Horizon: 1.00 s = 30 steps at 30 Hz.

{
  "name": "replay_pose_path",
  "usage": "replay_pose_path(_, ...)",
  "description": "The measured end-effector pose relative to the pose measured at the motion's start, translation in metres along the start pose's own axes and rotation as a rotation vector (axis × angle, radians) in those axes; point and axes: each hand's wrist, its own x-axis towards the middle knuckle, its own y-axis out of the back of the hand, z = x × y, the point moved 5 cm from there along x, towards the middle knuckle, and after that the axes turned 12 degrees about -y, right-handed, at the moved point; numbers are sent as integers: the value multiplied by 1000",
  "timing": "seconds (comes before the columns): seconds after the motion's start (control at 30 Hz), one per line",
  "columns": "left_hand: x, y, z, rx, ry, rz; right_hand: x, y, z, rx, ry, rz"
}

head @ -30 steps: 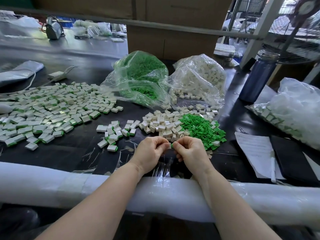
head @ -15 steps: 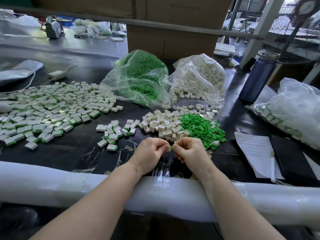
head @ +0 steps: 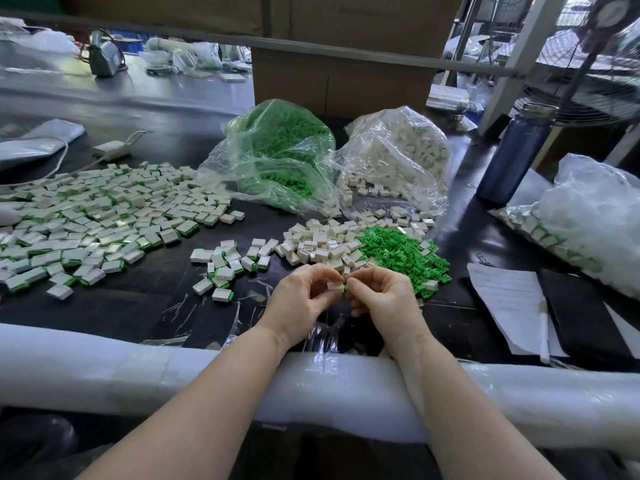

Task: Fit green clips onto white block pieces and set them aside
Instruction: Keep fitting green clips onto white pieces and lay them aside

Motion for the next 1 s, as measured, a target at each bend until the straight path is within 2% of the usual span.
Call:
replay_pose_path(0.1, 2, 3, -2, -54, 28, 11, -1, 1, 0, 21, -3, -27)
replay_pose_path(0.3, 0, 3, -2, -97, 77, -7, -1, -2, 0, -94, 0, -1)
replay_pose_path(0.57, -2, 2, -3, 46, 103, -60, -1, -5, 0, -323, 44, 8)
replay_pose_path(0.77, -2, 1, 1, 82, 78, -62, 2, -3, 1, -280, 0, 32)
replay_pose_path(1.0, -2, 2, 1, 60, 88, -84, -1, -3, 1, -264, -2, -13)
